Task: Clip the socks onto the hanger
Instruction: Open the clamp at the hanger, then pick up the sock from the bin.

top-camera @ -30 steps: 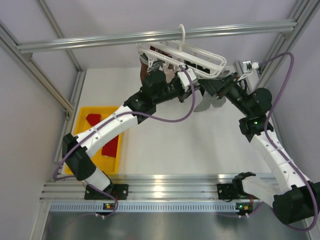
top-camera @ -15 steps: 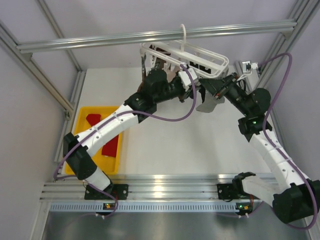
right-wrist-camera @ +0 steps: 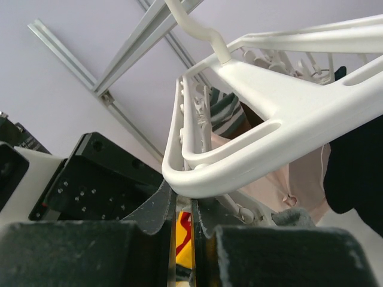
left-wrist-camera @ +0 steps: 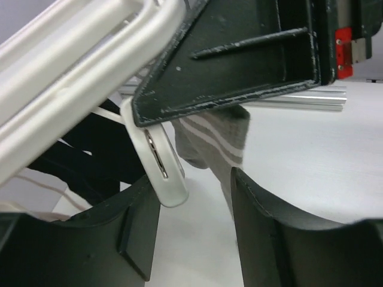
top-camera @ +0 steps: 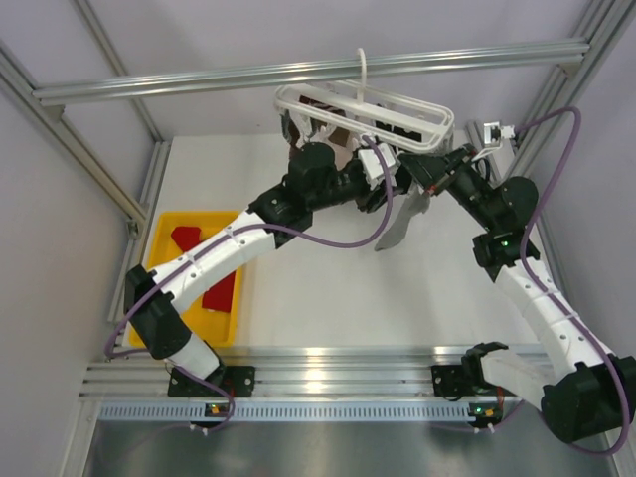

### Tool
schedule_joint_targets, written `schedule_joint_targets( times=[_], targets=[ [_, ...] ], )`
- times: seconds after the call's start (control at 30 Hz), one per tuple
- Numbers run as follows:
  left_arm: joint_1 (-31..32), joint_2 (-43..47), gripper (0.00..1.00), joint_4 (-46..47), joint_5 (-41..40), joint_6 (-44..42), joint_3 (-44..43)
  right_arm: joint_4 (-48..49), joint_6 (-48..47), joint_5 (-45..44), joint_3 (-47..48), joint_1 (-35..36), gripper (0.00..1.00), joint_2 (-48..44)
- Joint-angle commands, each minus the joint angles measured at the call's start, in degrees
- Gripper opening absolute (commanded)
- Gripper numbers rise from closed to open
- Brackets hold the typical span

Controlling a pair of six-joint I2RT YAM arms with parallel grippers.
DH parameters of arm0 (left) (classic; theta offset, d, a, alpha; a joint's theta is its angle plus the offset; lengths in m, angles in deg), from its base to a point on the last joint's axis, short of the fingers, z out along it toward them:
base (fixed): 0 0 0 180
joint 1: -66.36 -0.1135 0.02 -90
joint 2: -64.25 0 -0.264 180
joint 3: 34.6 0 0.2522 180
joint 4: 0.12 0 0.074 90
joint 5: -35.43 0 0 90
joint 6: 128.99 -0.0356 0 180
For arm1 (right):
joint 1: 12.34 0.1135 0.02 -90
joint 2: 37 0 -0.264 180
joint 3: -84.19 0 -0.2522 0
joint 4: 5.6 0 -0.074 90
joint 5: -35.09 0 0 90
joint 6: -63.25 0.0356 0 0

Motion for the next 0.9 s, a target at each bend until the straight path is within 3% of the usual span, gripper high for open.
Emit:
schedule_joint_targets(
  times=[0.0,0.1,0.2,0.33,0.4,0.6,0.73,0.87],
  targets=[
    [1.91,2.78,0.54,-5.24,4.03,1.57,1.22,2.8,-0.41,0.81,0.9,-0.72,0.0,0.53],
    [0.69,5.94,0.56,-6.57,3.49,4.81,3.31,2.8,-0.23,1.16,1.16,-0.99,0.0,0.61],
    [-3.96,11.56,0.59,-6.22,8.4,13.15,8.48,2.8,0.21,1.34,1.25,-1.25,0.0,0.53],
    [-15.19,17.63,0.63,-7.17,15.79,27.89,15.17,2.71,0.38,1.69,1.42,-1.34,0.0,0.53],
    [-18.81,19.65,0.63,-11.03,17.03,29.6,17.2,2.8,0.21,1.78,1.51,-1.34,0.0,0.53],
    [-34.54,23.96,0.62,-30.16,12.3,19.86,21.6,2.01,-0.67,3.1,2.13,-1.61,0.0,0.61],
    [-51.21,24.58,0.61,-37.74,12.29,12.93,24.42,1.83,-1.11,3.28,2.92,-1.69,0.0,1.05],
    [-59.86,20.64,0.59,-43.02,9.31,3.37,24.42,1.3,-1.11,3.36,3.45,-1.78,0.0,1.58]
  ],
)
